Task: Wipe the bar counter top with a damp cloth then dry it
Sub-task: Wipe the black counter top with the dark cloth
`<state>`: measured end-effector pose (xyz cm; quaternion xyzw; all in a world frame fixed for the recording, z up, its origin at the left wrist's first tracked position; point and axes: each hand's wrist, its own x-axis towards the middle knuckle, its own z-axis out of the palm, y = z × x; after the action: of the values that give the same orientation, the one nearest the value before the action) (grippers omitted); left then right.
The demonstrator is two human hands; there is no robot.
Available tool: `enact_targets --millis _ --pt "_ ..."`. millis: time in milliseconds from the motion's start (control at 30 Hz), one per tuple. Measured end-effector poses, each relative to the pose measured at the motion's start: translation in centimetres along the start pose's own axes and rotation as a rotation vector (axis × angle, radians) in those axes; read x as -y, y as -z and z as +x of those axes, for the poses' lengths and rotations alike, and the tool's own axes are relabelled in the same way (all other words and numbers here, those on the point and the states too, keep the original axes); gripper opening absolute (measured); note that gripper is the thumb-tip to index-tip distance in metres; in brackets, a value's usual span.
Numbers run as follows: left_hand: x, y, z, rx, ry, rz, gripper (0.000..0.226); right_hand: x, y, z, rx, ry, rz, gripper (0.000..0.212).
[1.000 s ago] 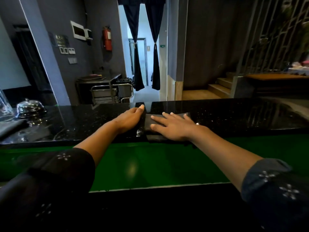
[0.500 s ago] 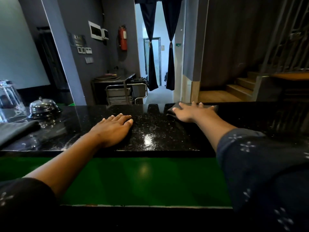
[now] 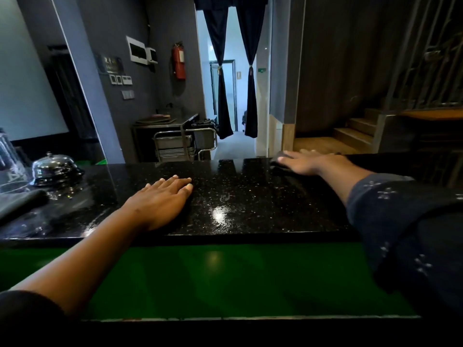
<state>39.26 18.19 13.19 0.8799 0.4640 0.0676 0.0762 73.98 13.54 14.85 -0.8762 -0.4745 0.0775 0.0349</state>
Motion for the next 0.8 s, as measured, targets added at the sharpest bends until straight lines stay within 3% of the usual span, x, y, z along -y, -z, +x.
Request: enact_targets --millis 100,167,367,467,533,667,800 --pt "-0.5 -0.1 0.0 -0.01 0.018 0.011 0.052 -1.3 0.3 -1.6 -0.003 -0.099 -0.013 0.071" --pt "-0.6 0.0 0.0 0.0 0.026 0.014 0.052 1.1 -0.1 -3.5 -0.015 -0.054 -0.026 0.072" --pt "-0.8 0.2 -0.3 0.015 0.054 -0.01 0.052 11.7 -3.4 -13.0 0.012 0.395 -0.067 0.067" --pt "-0.8 0.4 -0.7 0.016 0.052 -0.002 0.052 10.2 -3.9 -17.1 0.015 0.505 -0.083 0.062" --pt "-0.7 0.4 -0.9 0.02 0.045 0.002 0.052 6.6 -3.2 -18.0 0.004 0.449 -0.077 0.06" --pt "-1.0 0.1 -0.6 0.0 0.033 0.006 0.055 1.0 -1.8 -16.6 -0.016 0.112 -0.071 0.061" --pt "-0.8 0.0 0.0 -0.007 0.03 -0.003 0.056 4.6 -2.3 -14.7 -0.04 -0.041 -0.033 0.068"
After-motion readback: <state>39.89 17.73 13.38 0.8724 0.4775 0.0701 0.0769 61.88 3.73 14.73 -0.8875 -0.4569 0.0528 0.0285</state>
